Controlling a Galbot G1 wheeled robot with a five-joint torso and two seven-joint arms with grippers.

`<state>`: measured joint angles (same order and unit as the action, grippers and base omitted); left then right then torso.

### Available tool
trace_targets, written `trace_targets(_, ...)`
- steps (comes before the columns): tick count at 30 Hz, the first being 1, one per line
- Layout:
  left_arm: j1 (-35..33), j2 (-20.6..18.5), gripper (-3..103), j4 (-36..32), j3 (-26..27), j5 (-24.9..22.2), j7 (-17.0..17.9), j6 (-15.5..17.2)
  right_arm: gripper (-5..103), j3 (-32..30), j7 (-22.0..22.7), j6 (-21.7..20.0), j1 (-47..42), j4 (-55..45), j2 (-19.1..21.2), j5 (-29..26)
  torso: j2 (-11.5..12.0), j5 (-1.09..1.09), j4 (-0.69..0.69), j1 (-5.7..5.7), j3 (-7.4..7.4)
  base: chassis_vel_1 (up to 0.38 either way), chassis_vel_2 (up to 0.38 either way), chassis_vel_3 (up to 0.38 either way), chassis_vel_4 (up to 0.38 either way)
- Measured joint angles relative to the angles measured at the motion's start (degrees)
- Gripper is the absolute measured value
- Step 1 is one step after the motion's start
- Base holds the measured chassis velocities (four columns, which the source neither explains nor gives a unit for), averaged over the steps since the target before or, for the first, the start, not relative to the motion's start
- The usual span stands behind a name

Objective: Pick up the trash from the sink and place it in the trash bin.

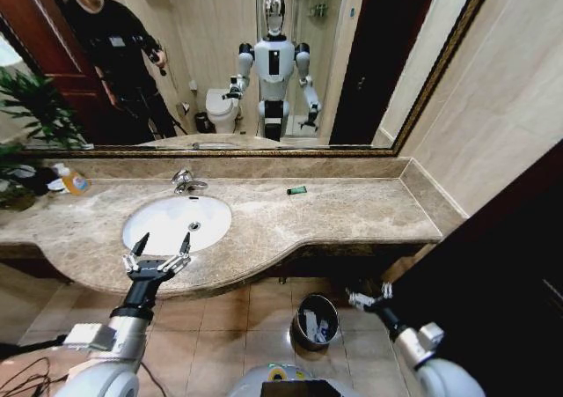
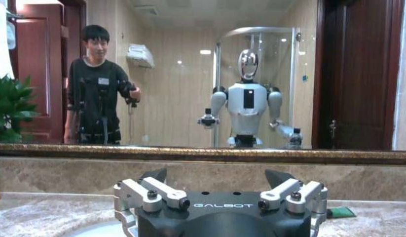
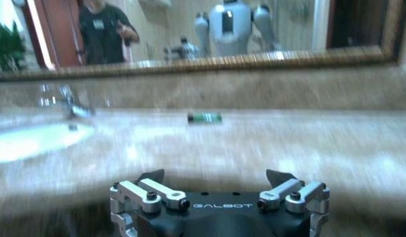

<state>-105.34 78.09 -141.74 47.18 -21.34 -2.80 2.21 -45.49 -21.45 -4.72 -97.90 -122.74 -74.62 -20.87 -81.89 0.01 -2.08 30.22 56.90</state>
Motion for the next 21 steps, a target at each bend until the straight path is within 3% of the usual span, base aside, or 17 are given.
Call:
trace_targets(4, 0.0, 0.01, 100, 0.0, 0.0, 0.0, 0.0, 0.0, 100, 3.32, 1.45, -5.41, 10.82, 0.8, 6.17, -1.58, 0.0, -0.01, -0.07, 0.02, 0.0, 0.0, 0.0, 0.0, 0.0)
trace_targets(5, 0.0, 0.01, 100, 0.0, 0.0, 0.0, 0.0, 0.0, 100, 3.32, 1.45, -5.41, 10.82, 0.8, 6.17, -1.58, 0.0, -0.01, -0.07, 0.02, 0.0, 0.0, 0.0, 0.0, 0.0)
trace_targets(7, 0.0, 0.01, 100, 0.0, 0.0, 0.0, 0.0, 0.0, 100, 5.09, -1.29, -6.61, 16.37, 3.64, 9.85, -2.45, 0.01, 0.0, -0.05, 0.02, 0.01, 0.0, 0.0, 0.0, 0.0)
trace_targets(10, 0.0, 0.0, 100, 0.0, 0.0, 0.0, 0.0, 0.0, 100, 6.35, -5.01, -6.63, 20.18, 6.44, 12.8, -2.84, 0.01, 0.0, -0.02, 0.02, 0.01, 0.0, 0.0, 0.0, 0.0)
trace_targets(12, 0.0, 0.0, 100, 0.0, 0.0, 0.0, 0.01, 0.0, 100, 8.82, -9.8, -4.96, 25.99, 10.97, 16.51, -2.57, 0.01, 0.01, -0.02, 0.01, 0.01, 0.0, 0.0, 0.0, 0.0)
trace_targets(13, 0.0, 0.0, 100, 0.0, 0.0, 0.0, 0.01, 0.0, 100, 8.82, -9.8, -4.96, 25.99, 10.97, 16.51, -2.57, 0.01, 0.01, -0.02, 0.01, 0.01, 0.0, 0.0, 0.0, 0.0)
trace_targets(16, 0.0, 0.01, 100, 0.0, 0.01, 0.0, 0.01, 0.0, 100, 14.38, -11.85, -4.44, 35.77, 17.24, 21.58, -3.9, 0.01, -0.02, -0.03, 0.02, 0.01, 0.0, 0.0, 0.0, 0.0)
trace_targets(20, 0.0, 0.01, 100, 0.0, 0.0, 0.0, 0.0, 0.0, 100, 18.94, -12.2, -4.8, 41.54, 21.58, 23.52, -4.99, 0.01, -0.01, -0.03, 0.02, 0.01, 0.0, 0.0, 0.0, 0.0)
trace_targets(21, 0.0, 0.01, 100, 0.0, 0.0, 0.0, 0.0, 0.0, 100, 22.72, -12.3, -4.93, 46.05, 25.04, 24.25, -5.16, 0.01, -0.01, -0.02, 0.02, 0.02, 0.0, 0.0, 0.0, 0.0)
